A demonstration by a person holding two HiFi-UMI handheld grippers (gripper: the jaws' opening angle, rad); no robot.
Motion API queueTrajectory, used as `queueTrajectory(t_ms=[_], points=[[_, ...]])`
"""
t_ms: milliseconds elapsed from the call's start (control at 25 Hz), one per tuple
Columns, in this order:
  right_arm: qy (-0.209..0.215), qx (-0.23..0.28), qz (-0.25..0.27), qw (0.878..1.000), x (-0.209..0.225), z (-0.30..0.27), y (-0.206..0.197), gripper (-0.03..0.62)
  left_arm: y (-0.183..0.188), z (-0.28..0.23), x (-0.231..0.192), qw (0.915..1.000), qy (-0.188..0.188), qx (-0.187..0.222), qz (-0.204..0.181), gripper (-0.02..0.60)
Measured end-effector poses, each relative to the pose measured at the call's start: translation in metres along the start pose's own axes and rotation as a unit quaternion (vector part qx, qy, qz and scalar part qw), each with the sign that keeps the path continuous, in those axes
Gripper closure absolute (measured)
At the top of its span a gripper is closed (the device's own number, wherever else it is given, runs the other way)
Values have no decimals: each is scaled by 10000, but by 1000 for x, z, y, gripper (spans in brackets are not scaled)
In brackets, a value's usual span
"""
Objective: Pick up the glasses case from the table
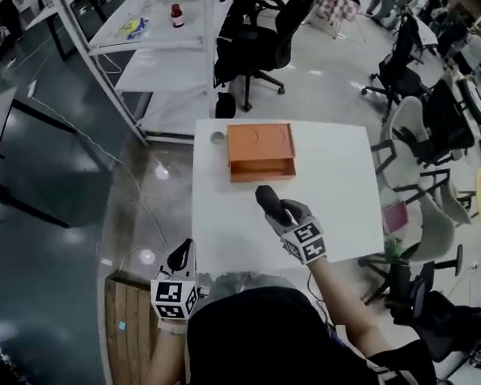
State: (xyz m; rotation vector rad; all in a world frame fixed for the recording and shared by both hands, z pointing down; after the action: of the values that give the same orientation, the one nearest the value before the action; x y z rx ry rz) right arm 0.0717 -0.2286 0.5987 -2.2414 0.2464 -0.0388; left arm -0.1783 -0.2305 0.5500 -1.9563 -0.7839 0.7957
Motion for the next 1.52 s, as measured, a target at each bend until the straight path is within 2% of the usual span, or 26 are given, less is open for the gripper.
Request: queueTrajectory(t_ms=[320,520,800,1040,1360,1520], points=[[-617,858,-768,9914,32,88,27,342,51,-55,31,9937,-941,248,-548,557],[-1073,1323,-1166,9785,50,142,31,342,74,-78,58,9854,-1445,308,-848,557],[-1428,1821,-1527,9608,66,195,26,344,92,-92,99,9714,-2022,383,-1182,557],[-1560,1971,-1707,9527,67,210,18,344,100,-97,111,9665,-2188,452,-1262,557],[-1661,2095,-1841,9458,67,209,13,344,107,-97,111,9663,-2212,431,-1246,557],[-1644,2153,-1698,9475,67,211,17,345,107,-97,114,9670,-2187,452,-1226,557]])
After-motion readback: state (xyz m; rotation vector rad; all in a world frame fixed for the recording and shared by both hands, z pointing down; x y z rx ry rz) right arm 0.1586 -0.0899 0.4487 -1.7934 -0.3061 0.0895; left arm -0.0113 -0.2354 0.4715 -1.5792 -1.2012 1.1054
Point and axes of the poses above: the fingertips, and each gripper's own axes: z backward along the fingers, x to its right, y out of its top, the point moved 1 cm from there along z, backward along the fingers, and after that the axes turned 10 degrees about -y, right-handed, at the moved point
